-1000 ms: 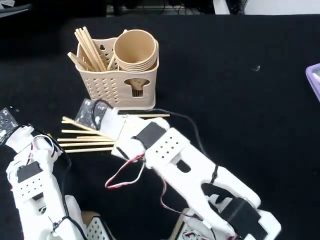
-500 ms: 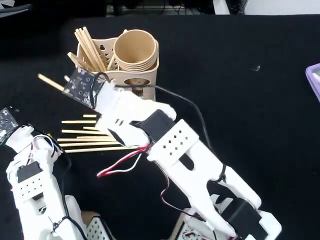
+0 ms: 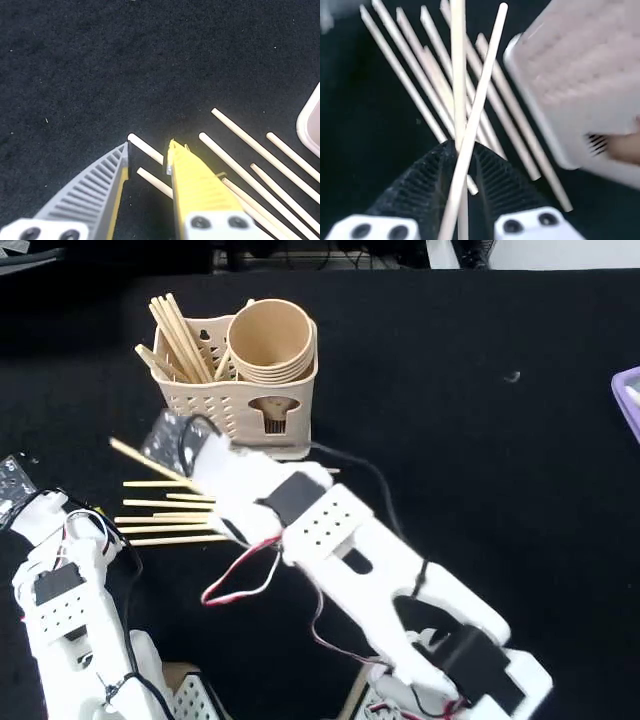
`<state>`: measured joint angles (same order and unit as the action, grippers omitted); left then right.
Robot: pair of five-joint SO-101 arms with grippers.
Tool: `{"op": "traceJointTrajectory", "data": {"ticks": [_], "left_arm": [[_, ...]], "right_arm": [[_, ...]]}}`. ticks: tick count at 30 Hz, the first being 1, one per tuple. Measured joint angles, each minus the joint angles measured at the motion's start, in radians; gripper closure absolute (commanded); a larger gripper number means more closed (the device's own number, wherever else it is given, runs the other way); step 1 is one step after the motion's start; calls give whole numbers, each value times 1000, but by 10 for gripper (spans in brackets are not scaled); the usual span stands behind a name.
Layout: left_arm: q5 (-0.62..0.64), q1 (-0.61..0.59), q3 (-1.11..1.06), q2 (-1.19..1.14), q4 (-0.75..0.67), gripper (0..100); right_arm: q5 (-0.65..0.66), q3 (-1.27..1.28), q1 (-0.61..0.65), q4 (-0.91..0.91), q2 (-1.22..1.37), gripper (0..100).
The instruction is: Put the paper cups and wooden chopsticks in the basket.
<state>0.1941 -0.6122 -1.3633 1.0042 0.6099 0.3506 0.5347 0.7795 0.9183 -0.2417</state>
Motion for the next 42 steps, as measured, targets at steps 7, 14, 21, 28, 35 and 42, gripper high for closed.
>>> {"op": "traceJointTrajectory", "data": {"ticks": [7, 14, 21, 28, 35, 42], "left_arm": [[0, 0, 0, 0, 0, 862], [0, 0, 0, 0, 0, 862], [0, 0, 0, 0, 0, 862], [0, 0, 0, 0, 0, 862], [0, 0, 0, 0, 0, 862], [0, 0, 0, 0, 0, 862]], "right_arm": [[-3, 155, 0, -115, 112, 986], [-40, 124, 0, 3, 278, 985], [-51, 57, 2, 41, 358, 874], [-54, 55, -2, 46, 347, 989], [-52, 58, 0, 64, 264, 987], [-52, 72, 0, 114, 178, 933]]}}
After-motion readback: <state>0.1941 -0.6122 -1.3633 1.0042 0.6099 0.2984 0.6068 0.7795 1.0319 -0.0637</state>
